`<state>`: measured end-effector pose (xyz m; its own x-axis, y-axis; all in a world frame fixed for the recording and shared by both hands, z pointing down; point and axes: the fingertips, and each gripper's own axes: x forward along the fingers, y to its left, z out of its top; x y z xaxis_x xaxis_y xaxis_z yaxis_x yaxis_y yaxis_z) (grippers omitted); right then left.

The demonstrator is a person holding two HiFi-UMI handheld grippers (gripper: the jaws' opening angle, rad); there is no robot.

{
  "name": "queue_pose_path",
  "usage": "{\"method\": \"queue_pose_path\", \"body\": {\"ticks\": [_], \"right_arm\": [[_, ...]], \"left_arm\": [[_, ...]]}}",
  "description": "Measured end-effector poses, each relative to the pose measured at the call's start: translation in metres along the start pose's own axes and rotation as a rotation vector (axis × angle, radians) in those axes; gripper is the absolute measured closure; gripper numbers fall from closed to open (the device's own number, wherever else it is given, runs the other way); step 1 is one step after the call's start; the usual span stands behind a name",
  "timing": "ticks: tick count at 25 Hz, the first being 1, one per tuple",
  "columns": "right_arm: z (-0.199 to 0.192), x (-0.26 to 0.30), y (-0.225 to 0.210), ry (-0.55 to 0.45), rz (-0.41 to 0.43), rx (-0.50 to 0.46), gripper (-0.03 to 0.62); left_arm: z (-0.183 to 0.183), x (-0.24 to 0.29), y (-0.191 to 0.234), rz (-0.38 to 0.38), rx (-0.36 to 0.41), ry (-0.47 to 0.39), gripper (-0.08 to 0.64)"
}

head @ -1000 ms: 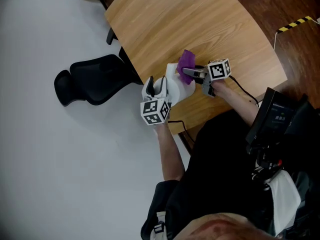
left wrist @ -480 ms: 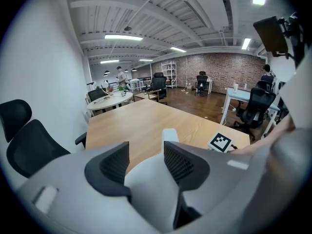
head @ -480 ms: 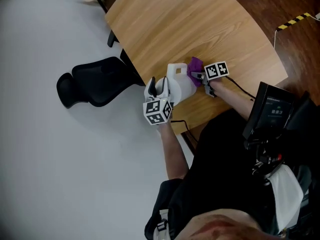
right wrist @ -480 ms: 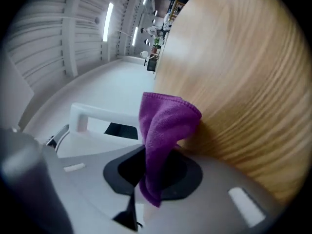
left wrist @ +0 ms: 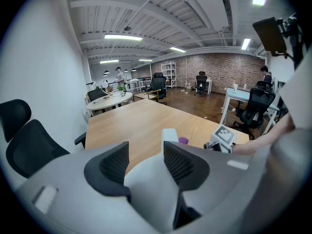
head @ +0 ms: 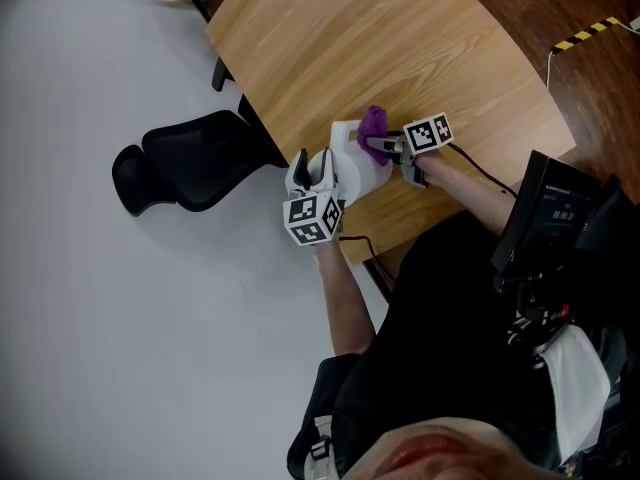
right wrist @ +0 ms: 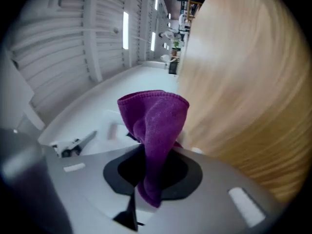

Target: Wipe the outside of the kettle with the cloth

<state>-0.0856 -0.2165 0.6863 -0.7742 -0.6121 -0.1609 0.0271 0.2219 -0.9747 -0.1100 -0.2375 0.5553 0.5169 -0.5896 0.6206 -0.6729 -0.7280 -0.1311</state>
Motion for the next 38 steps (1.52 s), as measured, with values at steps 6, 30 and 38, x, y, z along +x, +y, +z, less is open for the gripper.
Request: {"method": "queue_pose_path", "body": {"ticks": [6,30,38], "right_arm": [[-0.033,-0.006,-0.067,0.077,-0.209,0.083,0.533],[0.054,-0.006,0.012,-0.051,0.017,0.004,0.528],[0.016,-0.002,-0.027,0.149,-0.085,0.012,0.528]], "left_arm": [[-0.003,0.0,0.001,-0.067,0.064,-0.011,0.483],[-0.012,-0.017,0.022,0.079,-0.037,-0.045,0.4],[-0.02,-0.016,0.025,-0.158,0.073,-0.038,0.4]]}}
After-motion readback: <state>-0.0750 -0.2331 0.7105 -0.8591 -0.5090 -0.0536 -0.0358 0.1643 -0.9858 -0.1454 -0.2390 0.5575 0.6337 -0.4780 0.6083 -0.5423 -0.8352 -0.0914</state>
